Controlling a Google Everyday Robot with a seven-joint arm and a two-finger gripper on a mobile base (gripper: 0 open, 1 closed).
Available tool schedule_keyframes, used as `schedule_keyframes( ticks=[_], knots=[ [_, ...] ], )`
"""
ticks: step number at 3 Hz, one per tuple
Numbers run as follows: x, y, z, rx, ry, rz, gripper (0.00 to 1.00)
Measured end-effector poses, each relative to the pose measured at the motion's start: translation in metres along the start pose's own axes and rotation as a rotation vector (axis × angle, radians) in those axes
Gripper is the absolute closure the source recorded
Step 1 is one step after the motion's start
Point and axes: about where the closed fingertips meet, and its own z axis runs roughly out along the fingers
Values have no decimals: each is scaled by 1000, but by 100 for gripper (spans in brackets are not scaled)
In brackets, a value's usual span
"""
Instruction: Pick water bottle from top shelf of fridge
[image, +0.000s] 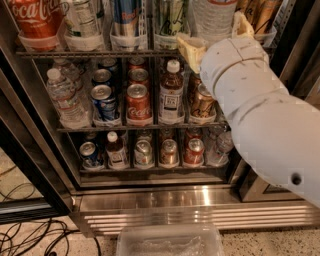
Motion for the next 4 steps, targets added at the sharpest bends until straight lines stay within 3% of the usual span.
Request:
schedule_keyframes(
  ticks=[4],
  knots=[
    [-1,-21,44,90,-1,87,29]
  ],
)
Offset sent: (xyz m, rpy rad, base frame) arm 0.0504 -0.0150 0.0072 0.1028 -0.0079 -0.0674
